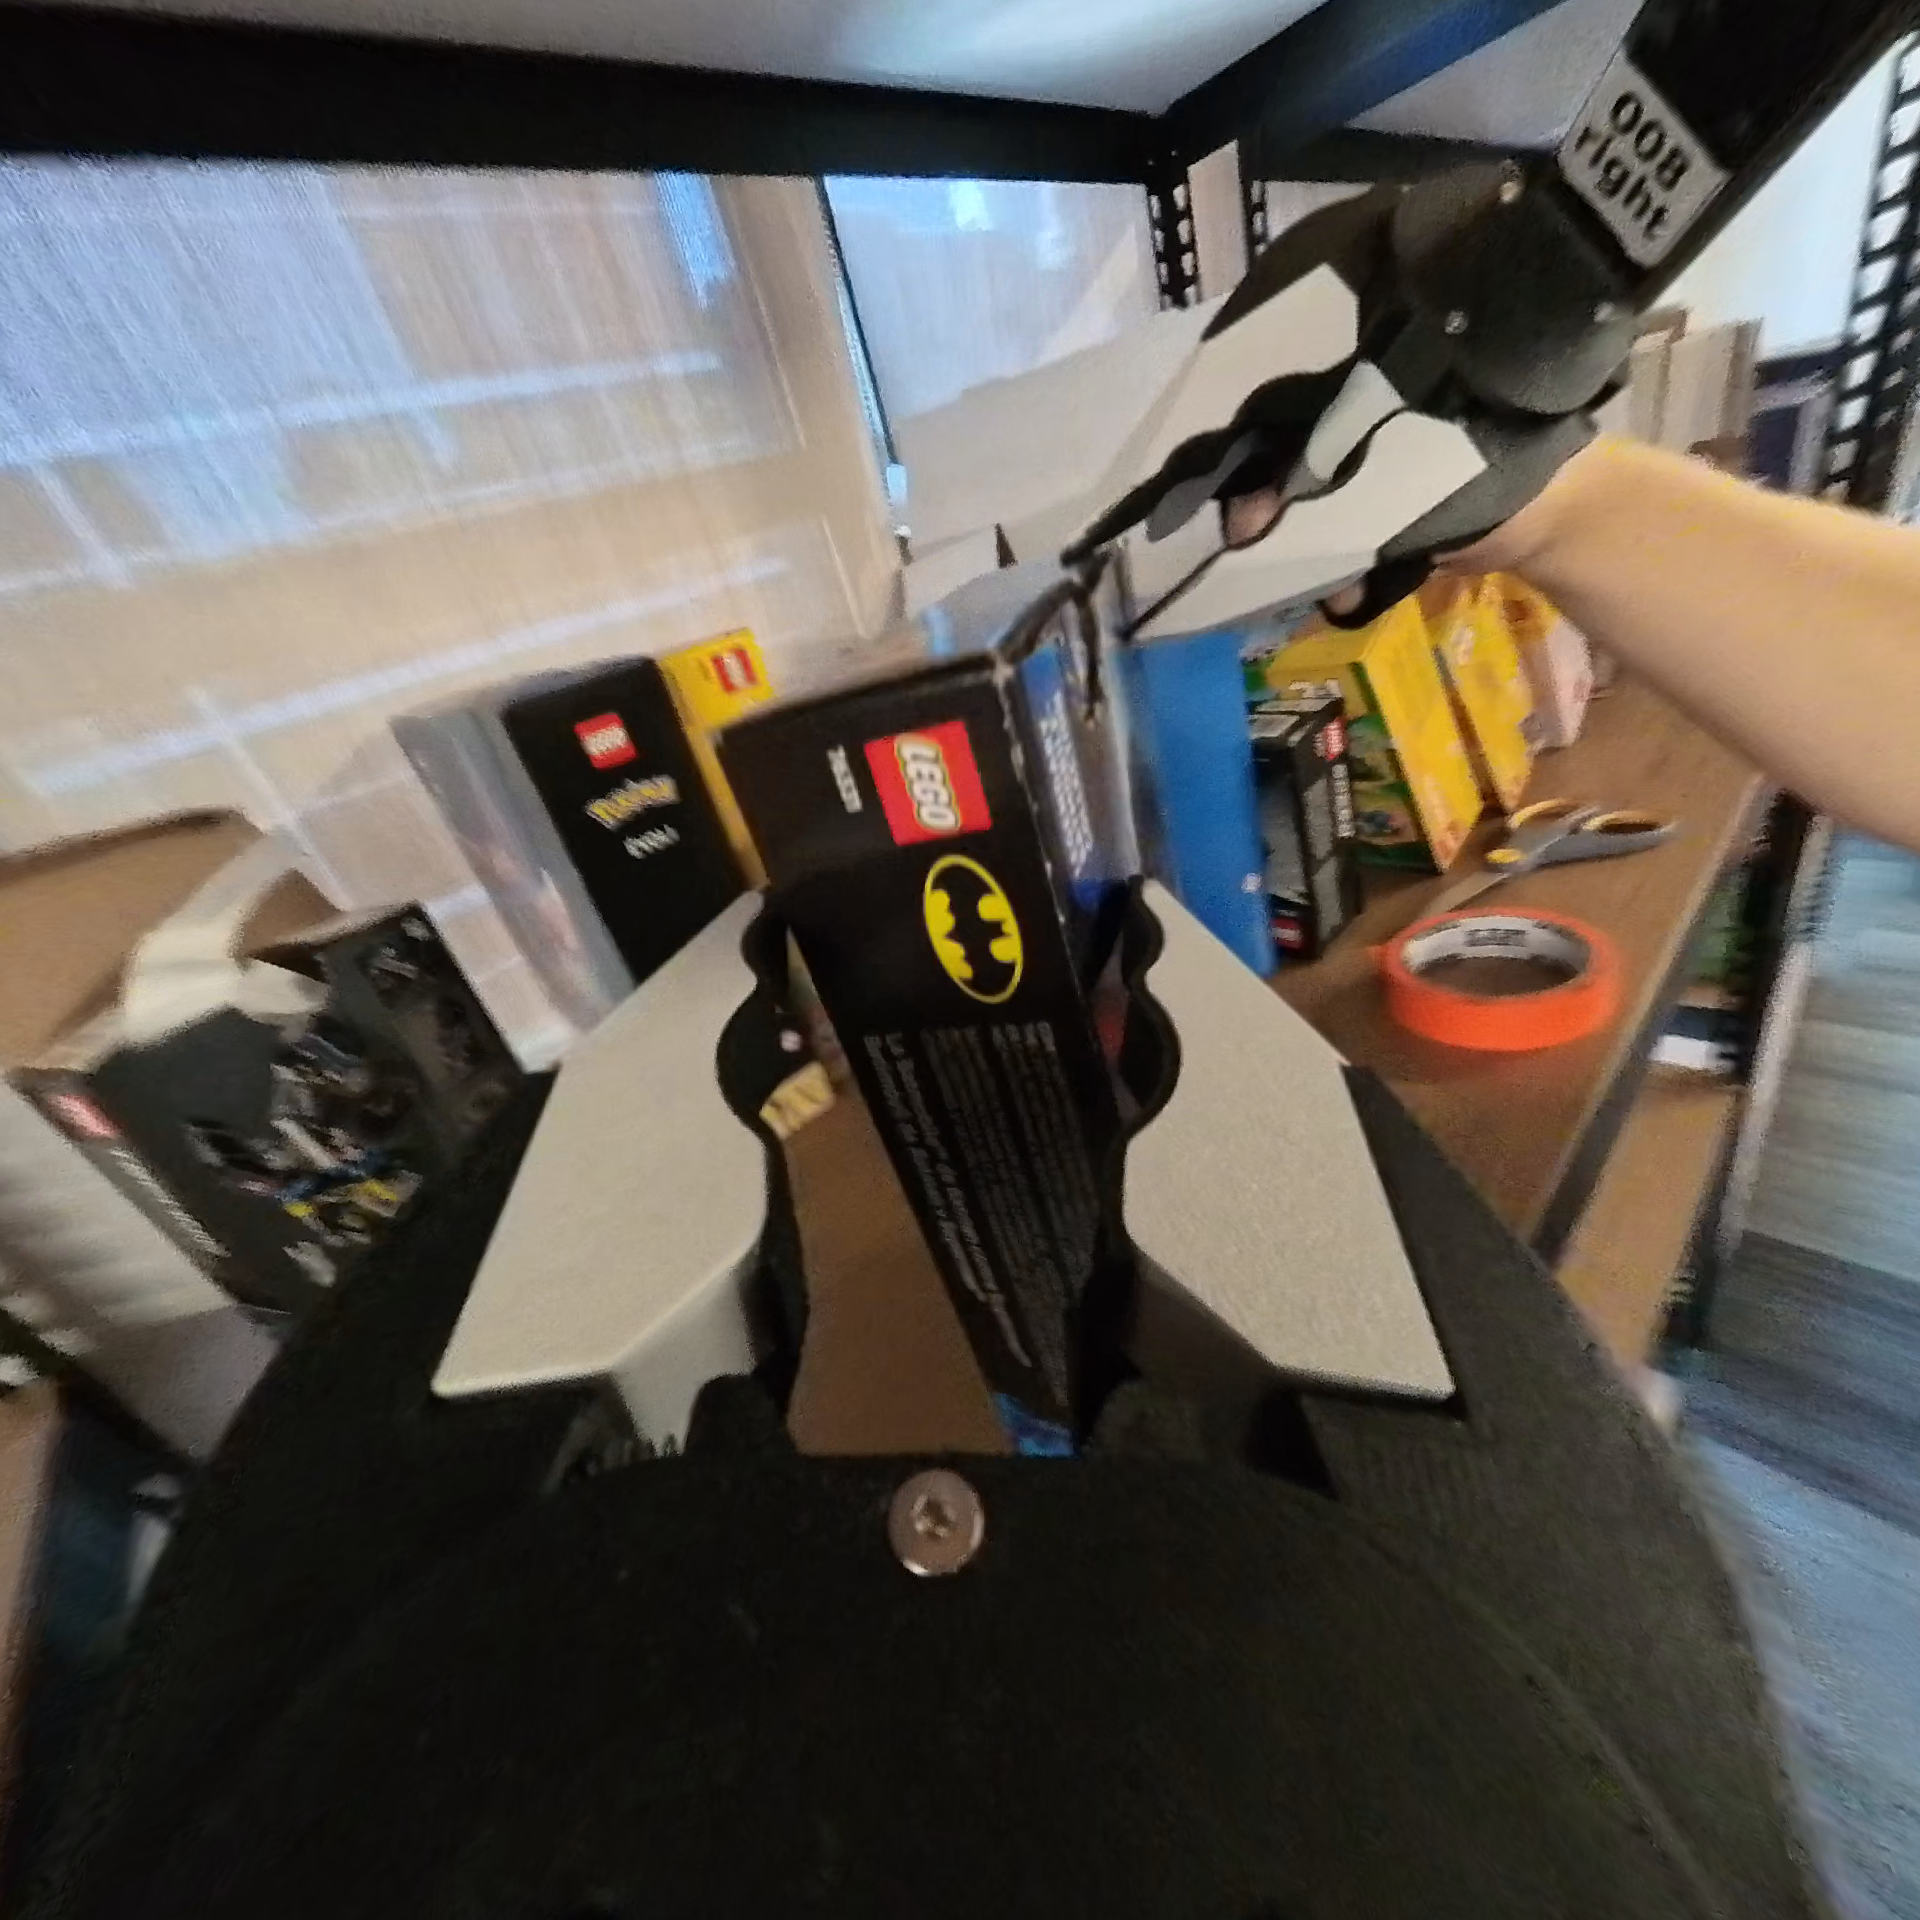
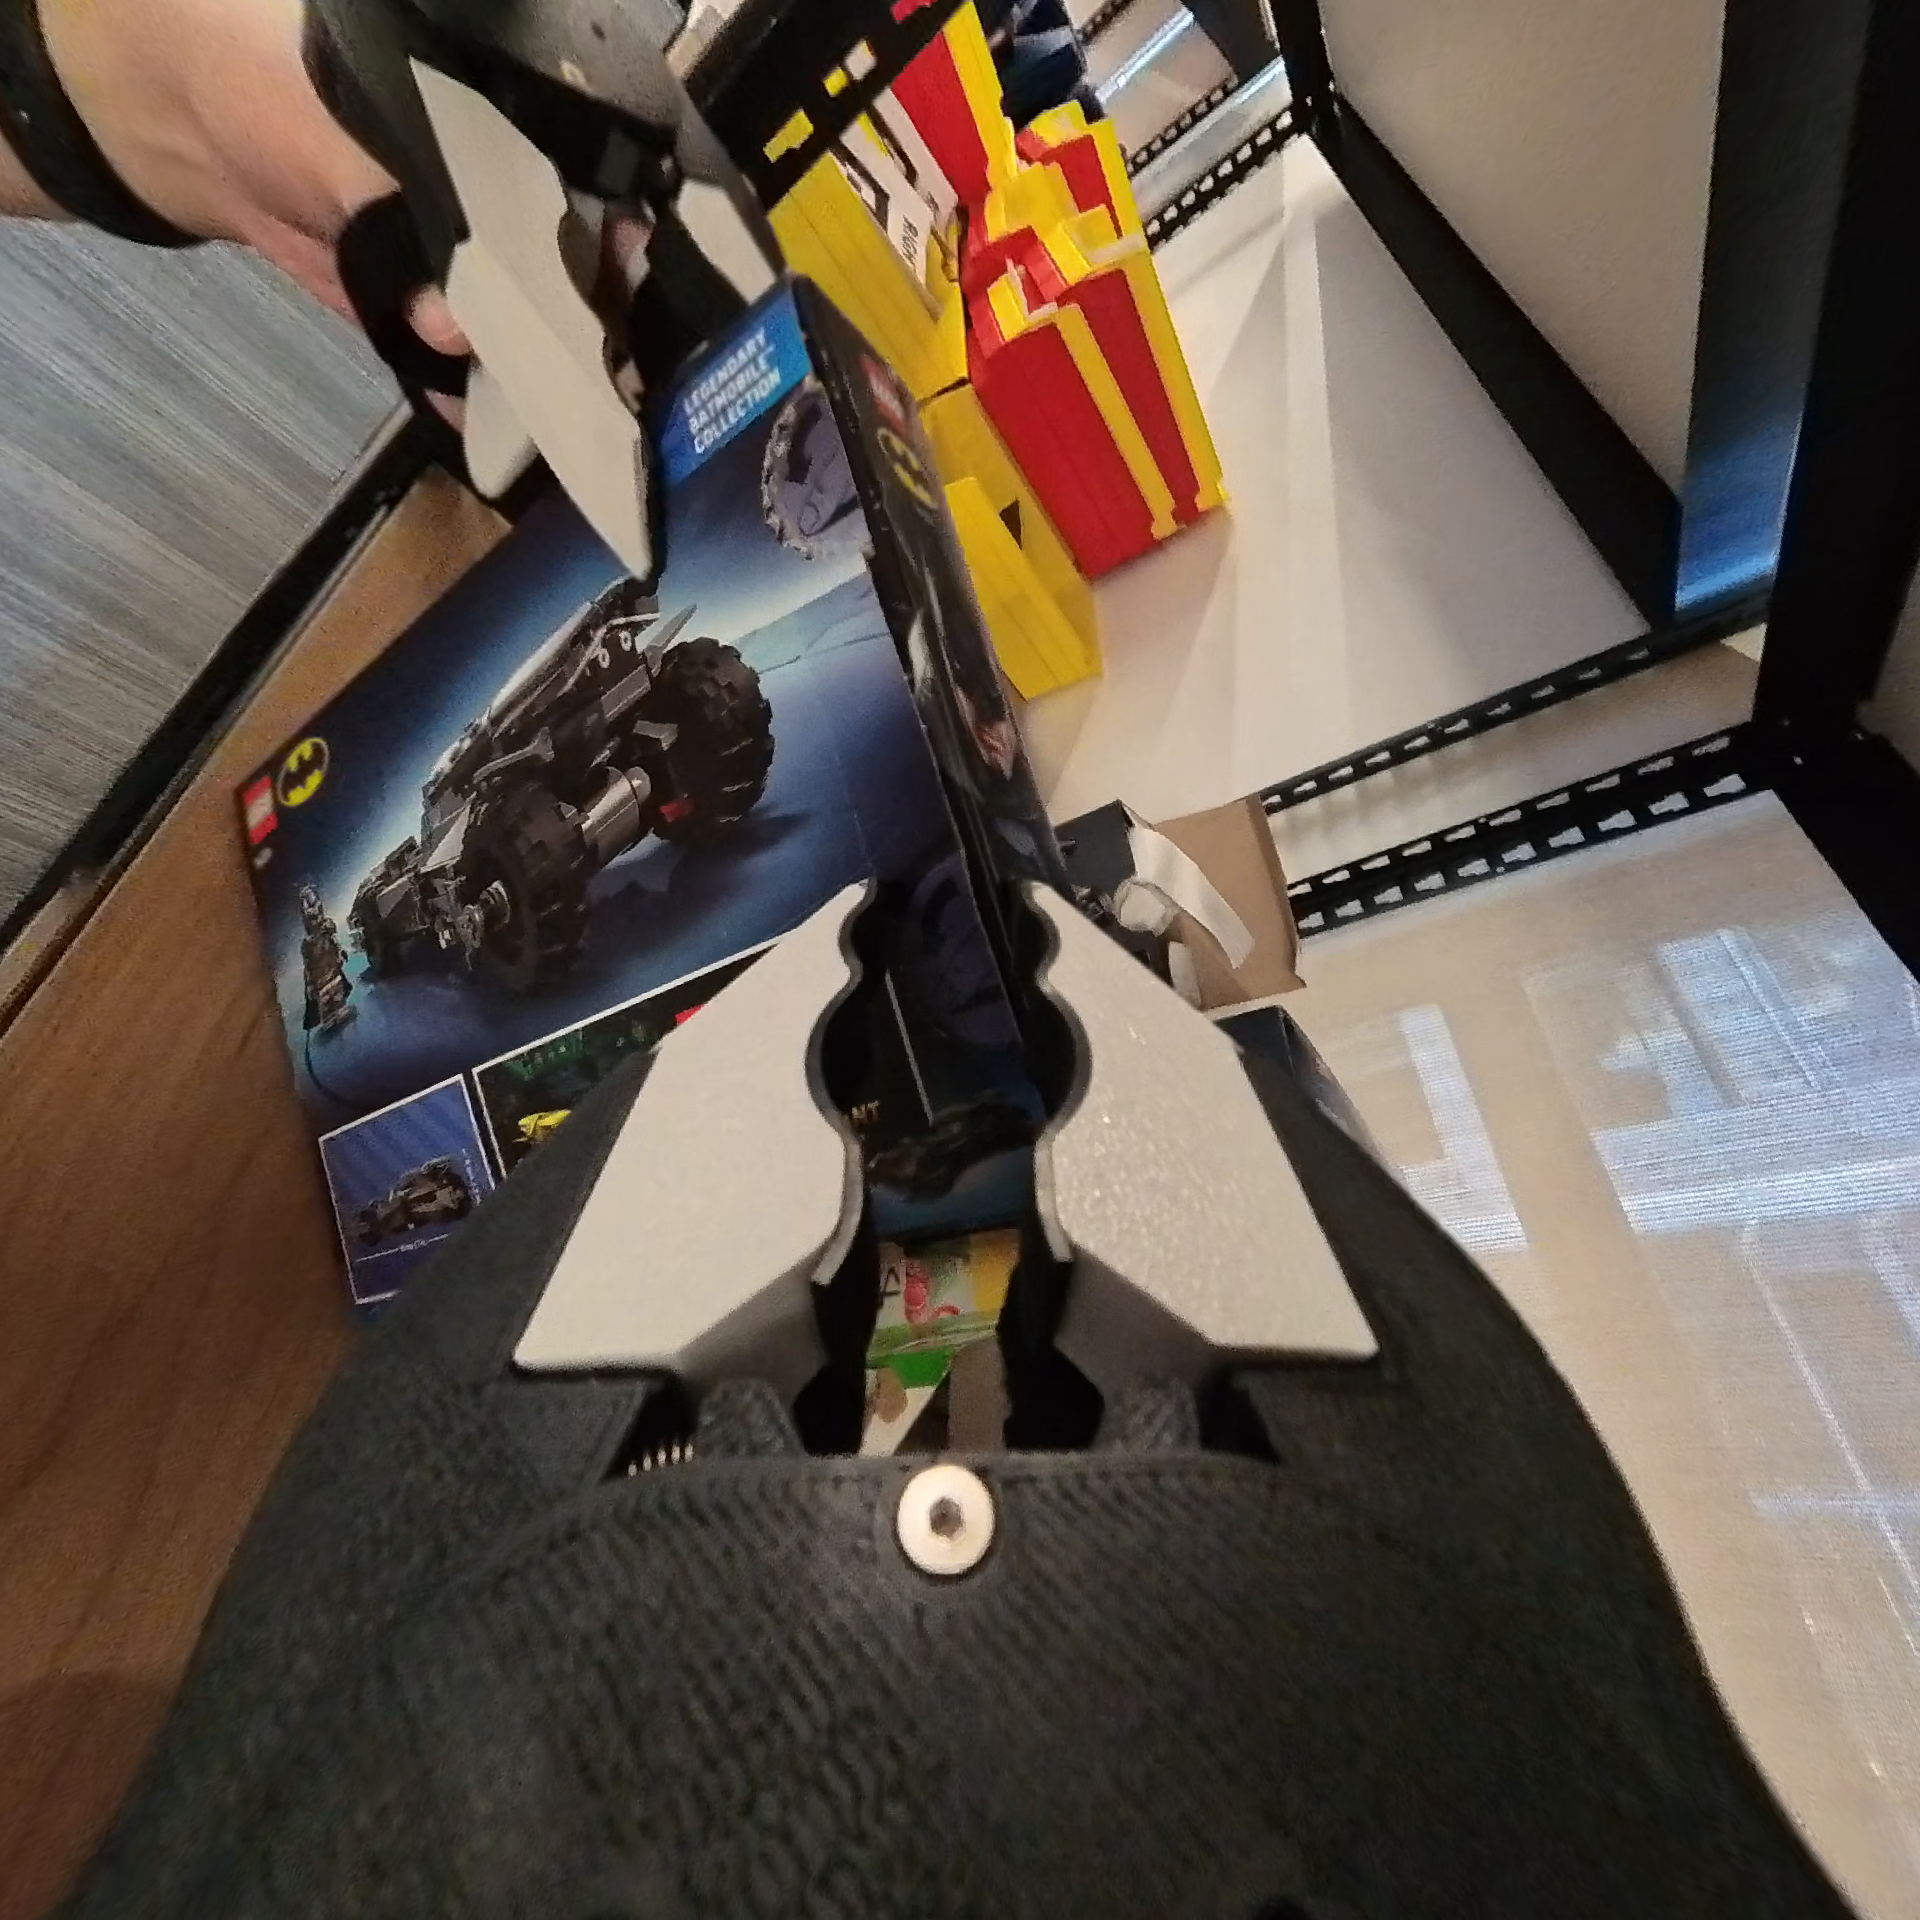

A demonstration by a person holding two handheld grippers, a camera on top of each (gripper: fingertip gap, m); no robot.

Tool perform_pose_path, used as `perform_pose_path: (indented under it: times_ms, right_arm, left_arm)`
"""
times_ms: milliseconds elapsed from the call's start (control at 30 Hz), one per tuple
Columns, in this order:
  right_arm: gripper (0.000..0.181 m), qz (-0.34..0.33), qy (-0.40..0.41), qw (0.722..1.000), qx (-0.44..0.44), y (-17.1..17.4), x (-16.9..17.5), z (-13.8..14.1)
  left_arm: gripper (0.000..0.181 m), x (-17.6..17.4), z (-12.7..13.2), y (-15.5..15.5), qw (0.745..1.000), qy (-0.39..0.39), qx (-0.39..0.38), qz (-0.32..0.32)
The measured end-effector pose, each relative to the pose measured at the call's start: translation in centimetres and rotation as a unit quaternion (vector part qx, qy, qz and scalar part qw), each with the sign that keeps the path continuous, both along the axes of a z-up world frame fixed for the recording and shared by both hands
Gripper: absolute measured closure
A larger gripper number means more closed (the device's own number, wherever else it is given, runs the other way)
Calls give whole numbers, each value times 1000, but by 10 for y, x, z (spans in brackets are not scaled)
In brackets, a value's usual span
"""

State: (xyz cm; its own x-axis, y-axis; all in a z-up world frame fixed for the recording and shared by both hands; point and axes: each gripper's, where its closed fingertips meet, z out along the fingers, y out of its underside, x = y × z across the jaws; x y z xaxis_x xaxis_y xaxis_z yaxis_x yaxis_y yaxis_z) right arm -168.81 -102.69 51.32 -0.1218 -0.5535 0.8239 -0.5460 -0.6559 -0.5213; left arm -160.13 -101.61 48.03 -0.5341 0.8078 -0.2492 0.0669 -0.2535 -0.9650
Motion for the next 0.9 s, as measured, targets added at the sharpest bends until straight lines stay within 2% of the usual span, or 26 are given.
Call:
perform_pose_path:
  times_ms: [133, 267, 333, 367, 400, 467, 567, 667, 700, 767, 833, 900]
  right_arm:
    - [158, 0, -18, 1000, 16, 2, -1, 0]
    - [158, -7, -21, 1000, 17, 2, -1, 0]
    - [158, -14, -16, 1000, 13, 1, 0, 0]
    - [158, -18, -14, 1000, 10, 0, 0, 0]
    - [158, -25, -10, 1000, 8, -1, 0, 0]
    - [157, -33, -9, 999, 0, -3, -1, 1]
    - [156, -62, -33, 997, -25, -2, -7, 11]
    - [144, -68, -120, 990, -4, 33, -32, 24]
    - [143, -70, -145, 987, 25, 49, -46, 20]
    - [145, -106, -171, 974, 100, 73, -84, -10]
    - [147, -158, -191, 949, 193, 90, -122, -60]
    - [146, -173, -208, 920, 283, 108, -137, -115]
  left_arm:
    - [121, 9, 37, 10, 992, 7, -118, 40]
    - [119, -6, 58, 24, 984, -37, -174, 16]
    - [126, -16, 56, 19, 983, -74, -167, 6]
    - [136, -21, 49, 17, 981, -104, -164, -3]
    - [131, -24, 42, 13, 977, -135, -164, -2]
    - [143, -21, 36, 1, 971, -169, -165, 33]
    - [142, -19, 36, -2, 976, -153, -154, 30]
    - [145, -19, 38, 2, 981, -132, -143, 6]
    - [145, -20, 38, 4, 982, -128, -140, -1]
    - [144, -20, 38, 6, 982, -126, -139, -8]
    - [140, -20, 37, 5, 982, -129, -140, -5]
    - [137, -21, 37, 5, 982, -129, -140, -6]
